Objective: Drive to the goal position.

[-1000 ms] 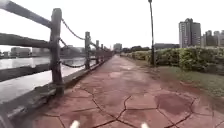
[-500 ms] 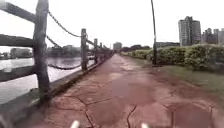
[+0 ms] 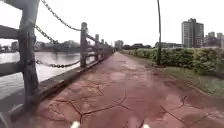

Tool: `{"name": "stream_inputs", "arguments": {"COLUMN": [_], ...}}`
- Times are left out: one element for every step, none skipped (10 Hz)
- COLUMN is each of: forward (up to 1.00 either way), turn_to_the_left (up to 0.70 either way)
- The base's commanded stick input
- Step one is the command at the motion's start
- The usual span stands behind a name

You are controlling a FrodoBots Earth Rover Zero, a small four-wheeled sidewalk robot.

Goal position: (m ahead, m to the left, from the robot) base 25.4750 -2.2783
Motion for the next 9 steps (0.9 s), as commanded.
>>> {"name": "stream_inputs", "arguments": {"forward": [0.70,0.70,0.70,0.70,0.70,0.70,0.70,0.70,0.70], "turn_to_the_left": [0.00,0.00,0.00,0.00,0.00,0.00,0.00,0.00,0.00]}}
